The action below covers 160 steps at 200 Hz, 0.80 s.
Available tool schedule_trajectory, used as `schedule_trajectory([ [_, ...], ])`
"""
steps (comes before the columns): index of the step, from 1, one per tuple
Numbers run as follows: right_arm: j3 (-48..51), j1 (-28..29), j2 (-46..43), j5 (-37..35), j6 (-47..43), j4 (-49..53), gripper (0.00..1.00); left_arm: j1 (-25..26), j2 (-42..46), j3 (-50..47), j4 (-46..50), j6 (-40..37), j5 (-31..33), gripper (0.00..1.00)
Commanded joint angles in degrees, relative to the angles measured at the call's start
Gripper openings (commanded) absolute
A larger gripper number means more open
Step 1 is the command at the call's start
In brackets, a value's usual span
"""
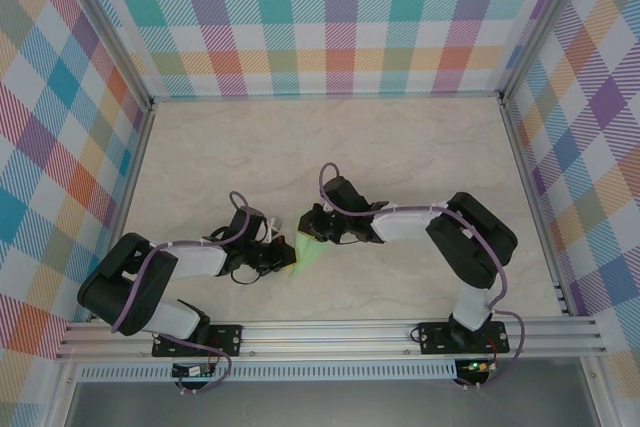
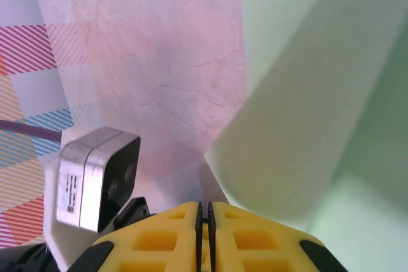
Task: Fold a paper plane with a square sheet of paper (pick it up from the middle)
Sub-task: Fourth fold the wing at the center of the table.
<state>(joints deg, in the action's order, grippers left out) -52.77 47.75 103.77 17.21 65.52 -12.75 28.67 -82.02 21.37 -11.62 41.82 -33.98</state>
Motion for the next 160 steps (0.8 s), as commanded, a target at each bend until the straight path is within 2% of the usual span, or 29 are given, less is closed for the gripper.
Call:
schedule_trajectory([
  [1, -0.73, 0.02, 2.16, 0.24, -0.68, -0.5, 0.14, -0.77, -1.39, -0.89, 3.75, 0.45, 3.12, 0.01],
  [160, -2.95, -1.16, 6.32, 2.56, -1.86, -0.14, 0.16, -0.8, -2.06, -2.53, 2.4, 2.77, 4.56, 0.02],
])
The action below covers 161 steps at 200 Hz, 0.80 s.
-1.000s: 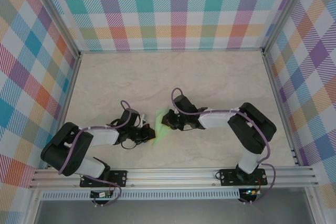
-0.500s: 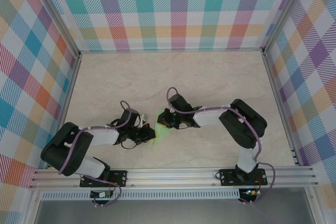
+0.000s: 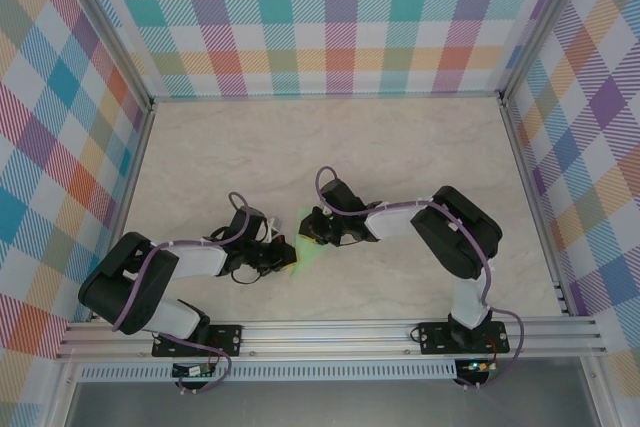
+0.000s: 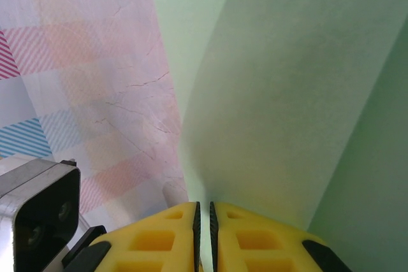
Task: Fold a paper plane with a square sheet of paper (pick it up from the middle)
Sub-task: Fourth fold the wing at the center of the table.
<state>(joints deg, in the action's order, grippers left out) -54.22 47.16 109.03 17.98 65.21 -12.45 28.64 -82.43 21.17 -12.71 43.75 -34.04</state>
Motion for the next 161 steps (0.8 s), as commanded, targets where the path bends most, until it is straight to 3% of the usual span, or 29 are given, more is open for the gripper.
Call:
schedule_trajectory([
  [1, -1.51, -0.62, 1.08, 1.88, -1.56, -0.42, 0.16, -0.78, -1.61, -2.35, 3.44, 0.87, 4.7, 0.02],
  [89, -3.8, -0.83, 4.49, 2.35, -2.63, 4.54, 0.16, -0.79, -1.33, -3.58, 2.12, 2.73, 6.0, 0.02],
  [161, -4.14, -1.01, 5.05, 0.76, -4.83, 10.44, 0.15, -0.78, 4.67, -3.5, 8.43, -1.87, 2.09, 0.14],
])
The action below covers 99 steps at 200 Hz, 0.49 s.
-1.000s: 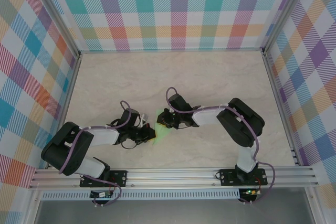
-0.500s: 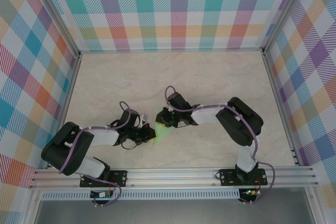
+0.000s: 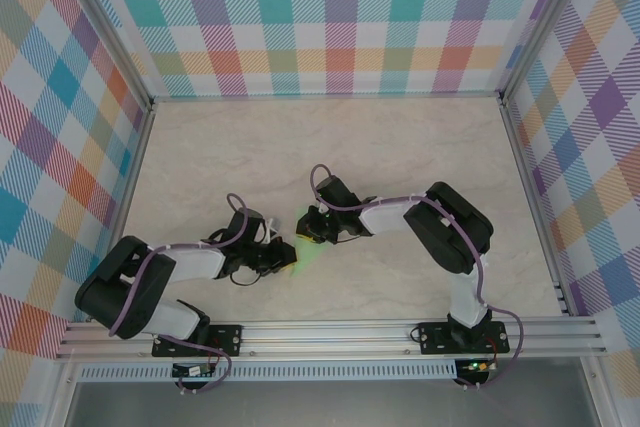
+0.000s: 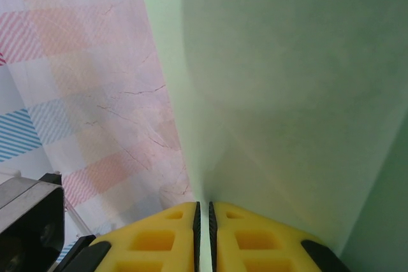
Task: Fold a paper plane with a square sheet of paper (pick it up from the middle)
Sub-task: Fourth fold the wing at the center of the table.
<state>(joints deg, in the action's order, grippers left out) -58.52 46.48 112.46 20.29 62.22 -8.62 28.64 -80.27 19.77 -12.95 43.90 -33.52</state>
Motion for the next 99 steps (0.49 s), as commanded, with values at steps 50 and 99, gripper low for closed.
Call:
schedule_trajectory([
  [50, 0.25, -0.34, 2.06, -1.31, -1.69, 6.66, 0.15, -0.79, 0.92, -0.53, 11.25, -3.59, 0.49, 0.14],
  [99, 0.34, -0.34, 2.32, -1.4, -1.4, 7.06, 0.15, -0.78, -2.22, 0.43, 15.44, -5.21, 1.33, 0.1],
])
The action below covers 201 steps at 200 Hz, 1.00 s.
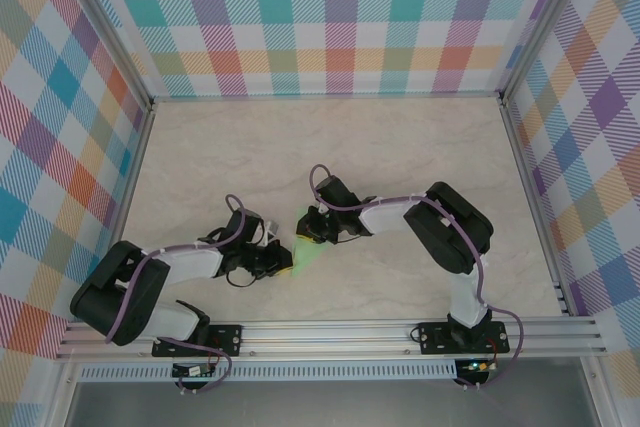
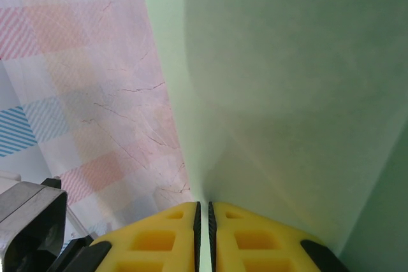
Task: Fold a paper plane with a square sheet of paper (pick it up from the middle)
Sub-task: Fourth fold the wing at the center of the table.
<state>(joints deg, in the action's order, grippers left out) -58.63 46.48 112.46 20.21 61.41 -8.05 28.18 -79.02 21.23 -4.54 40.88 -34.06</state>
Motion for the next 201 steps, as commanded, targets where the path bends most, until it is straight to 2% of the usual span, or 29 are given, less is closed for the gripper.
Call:
schedule_trajectory([
  [1, 0.49, -0.34, 2.32, -1.31, -0.59, 6.53, 0.15, -0.32, -3.53, -0.98, 7.19, -2.33, 1.93, 0.1],
  [74, 1.41, -0.34, 2.5, -2.5, 0.29, 7.62, 0.15, -0.24, -1.06, 1.68, 19.72, -5.93, 6.64, 0.1],
  [130, 1.25, -0.36, 3.02, -2.41, 0.39, 8.1, 0.14, -0.24, 12.34, 5.22, 29.74, -4.35, 11.21, 0.19],
  [160, 1.06, -0.38, 3.13, -2.5, 0.38, 8.26, 0.14, -0.15, 17.02, 7.27, 24.77, -1.19, 6.7, 0.21],
  [201, 0.8, -0.34, 3.27, -2.29, 0.38, 8.37, 0.14, 0.28, 11.79, 8.72, 10.45, 3.7, -1.78, 0.22],
])
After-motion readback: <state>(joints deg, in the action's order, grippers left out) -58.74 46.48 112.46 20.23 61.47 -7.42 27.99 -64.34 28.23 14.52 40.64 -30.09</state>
